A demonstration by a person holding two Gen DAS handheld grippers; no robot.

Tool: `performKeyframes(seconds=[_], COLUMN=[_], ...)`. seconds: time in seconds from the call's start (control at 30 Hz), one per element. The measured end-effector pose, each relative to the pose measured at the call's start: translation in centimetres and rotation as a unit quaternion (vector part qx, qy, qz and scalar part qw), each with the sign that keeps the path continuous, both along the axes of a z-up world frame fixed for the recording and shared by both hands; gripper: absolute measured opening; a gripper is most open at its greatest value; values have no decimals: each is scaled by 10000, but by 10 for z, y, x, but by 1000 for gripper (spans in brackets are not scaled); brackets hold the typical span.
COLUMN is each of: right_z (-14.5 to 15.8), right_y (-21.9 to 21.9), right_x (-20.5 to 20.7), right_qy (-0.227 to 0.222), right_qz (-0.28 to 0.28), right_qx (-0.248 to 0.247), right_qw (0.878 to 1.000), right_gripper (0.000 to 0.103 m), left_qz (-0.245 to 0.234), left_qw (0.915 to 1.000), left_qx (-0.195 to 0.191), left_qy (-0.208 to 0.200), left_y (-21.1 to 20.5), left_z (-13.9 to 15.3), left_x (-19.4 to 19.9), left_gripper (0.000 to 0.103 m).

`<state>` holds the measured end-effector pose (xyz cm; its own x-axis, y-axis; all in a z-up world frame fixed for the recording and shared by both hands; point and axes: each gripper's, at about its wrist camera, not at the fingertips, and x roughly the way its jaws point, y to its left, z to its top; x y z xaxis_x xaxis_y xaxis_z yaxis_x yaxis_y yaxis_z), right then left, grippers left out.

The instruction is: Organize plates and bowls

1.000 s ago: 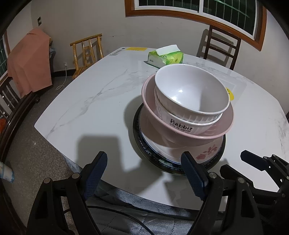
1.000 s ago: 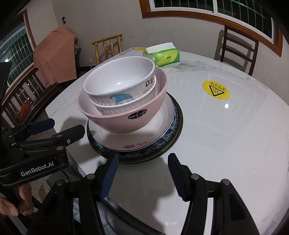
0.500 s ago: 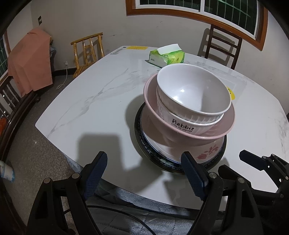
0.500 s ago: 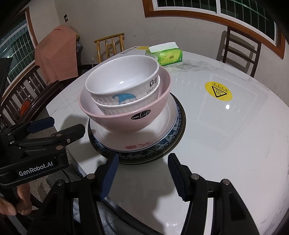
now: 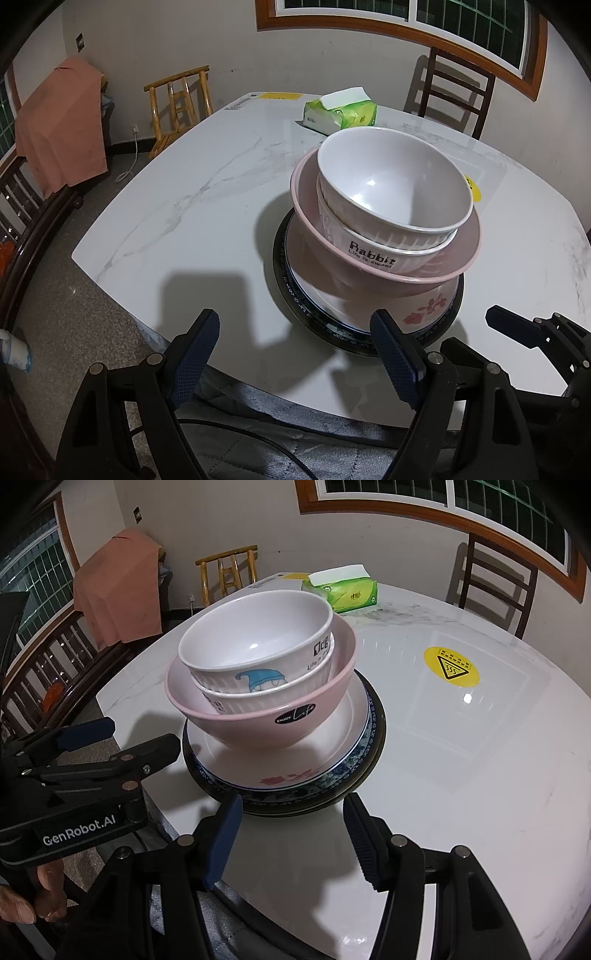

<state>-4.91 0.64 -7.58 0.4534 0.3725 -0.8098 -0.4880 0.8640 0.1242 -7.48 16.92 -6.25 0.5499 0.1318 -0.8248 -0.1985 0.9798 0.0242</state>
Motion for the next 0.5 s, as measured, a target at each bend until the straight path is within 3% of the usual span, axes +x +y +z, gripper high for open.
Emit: performKeyframes(seconds=[0.5], right_z=[-6], right_y=[5], right_x=[1], right_qy=[94], right_qz=[23], right_qx=[4], right_qw=[10000], right_gripper=[58], left_qz=[-20], left_qw=[10000], left_qx=[73], left_qy=[-11], left_y=[-4], left_z=[0], left_x=[-2], left_gripper=[81])
